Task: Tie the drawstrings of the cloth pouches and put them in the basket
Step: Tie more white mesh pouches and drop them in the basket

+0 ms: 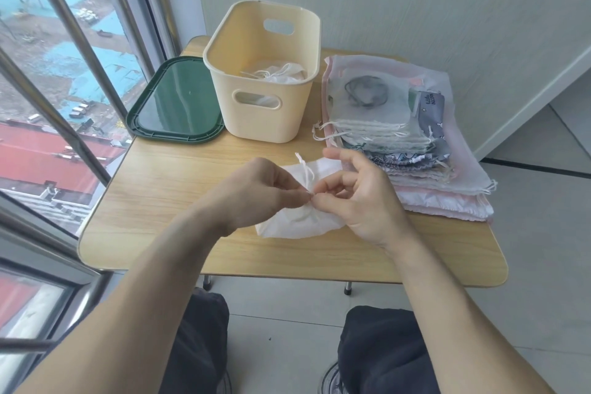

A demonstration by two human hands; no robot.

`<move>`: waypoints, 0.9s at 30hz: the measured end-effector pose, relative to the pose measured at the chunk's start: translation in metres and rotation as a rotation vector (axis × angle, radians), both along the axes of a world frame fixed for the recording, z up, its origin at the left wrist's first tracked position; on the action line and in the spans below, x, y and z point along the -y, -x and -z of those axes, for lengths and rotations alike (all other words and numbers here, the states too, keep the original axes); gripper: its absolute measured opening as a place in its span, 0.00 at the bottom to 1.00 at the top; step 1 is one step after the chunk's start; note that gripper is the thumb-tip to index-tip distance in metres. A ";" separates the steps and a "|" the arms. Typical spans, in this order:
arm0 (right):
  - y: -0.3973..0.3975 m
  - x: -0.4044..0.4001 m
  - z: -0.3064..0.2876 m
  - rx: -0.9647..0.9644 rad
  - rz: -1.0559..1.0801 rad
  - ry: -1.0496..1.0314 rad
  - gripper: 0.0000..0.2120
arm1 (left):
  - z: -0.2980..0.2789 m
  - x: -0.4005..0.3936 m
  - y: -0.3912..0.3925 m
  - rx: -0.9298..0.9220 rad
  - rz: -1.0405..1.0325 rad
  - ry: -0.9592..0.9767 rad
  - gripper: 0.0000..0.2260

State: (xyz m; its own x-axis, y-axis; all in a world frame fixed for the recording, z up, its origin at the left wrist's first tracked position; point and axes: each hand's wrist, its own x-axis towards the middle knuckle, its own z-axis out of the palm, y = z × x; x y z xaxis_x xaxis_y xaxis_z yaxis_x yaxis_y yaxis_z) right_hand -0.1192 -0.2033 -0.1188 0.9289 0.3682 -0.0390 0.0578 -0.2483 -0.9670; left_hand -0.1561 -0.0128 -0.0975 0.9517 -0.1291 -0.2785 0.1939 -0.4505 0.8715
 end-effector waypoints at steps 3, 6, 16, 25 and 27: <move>0.001 0.000 -0.001 0.051 -0.028 0.006 0.22 | 0.001 -0.003 0.000 -0.141 0.012 0.202 0.09; 0.004 0.000 0.000 0.212 0.004 0.014 0.09 | 0.002 -0.001 -0.002 -0.211 -0.063 0.359 0.09; 0.008 0.000 0.004 0.449 0.072 0.161 0.08 | 0.006 0.006 -0.003 -0.209 -0.208 0.493 0.20; 0.006 -0.002 0.006 0.370 0.000 0.278 0.06 | 0.005 0.012 0.001 0.071 -0.218 0.038 0.08; 0.006 0.000 0.003 0.272 -0.137 0.332 0.09 | 0.005 0.013 0.001 0.102 -0.182 -0.053 0.08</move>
